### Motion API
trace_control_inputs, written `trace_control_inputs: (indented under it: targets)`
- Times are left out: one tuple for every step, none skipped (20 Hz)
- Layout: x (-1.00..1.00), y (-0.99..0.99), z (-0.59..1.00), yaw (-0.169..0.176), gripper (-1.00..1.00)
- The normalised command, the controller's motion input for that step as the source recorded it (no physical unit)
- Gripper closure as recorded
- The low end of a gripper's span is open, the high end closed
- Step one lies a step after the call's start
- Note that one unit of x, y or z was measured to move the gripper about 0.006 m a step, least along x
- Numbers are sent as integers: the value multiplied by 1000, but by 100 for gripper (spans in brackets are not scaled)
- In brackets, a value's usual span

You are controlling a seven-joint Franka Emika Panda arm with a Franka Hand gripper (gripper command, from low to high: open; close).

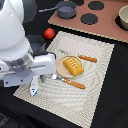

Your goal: Interact with the objects in diverse but meaningful ways.

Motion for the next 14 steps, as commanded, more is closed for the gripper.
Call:
trace_control_inputs:
  targets:
    - [346, -86, -311, -59, -100]
    - [311, -89, -314, -56, -100]
    - [311, -69, -317, -52, -100]
    - [300, -77, -309, -48, -100]
    - [280, -83, -311, -47, 100]
    - [269, -103, -297, -44, 100]
    - [214, -131, -294, -40, 100]
    - [251, -120, -269, -36, 100]
    - [269, -111, -257, -34, 100]
    - [249, -111, -251, -33, 100]
    - [260, -111, -240, -32, 100]
    - [229, -123, -254, -29, 100]
    - [237, -114, -240, -25, 100]
    - [189, -100, -240, -19, 100]
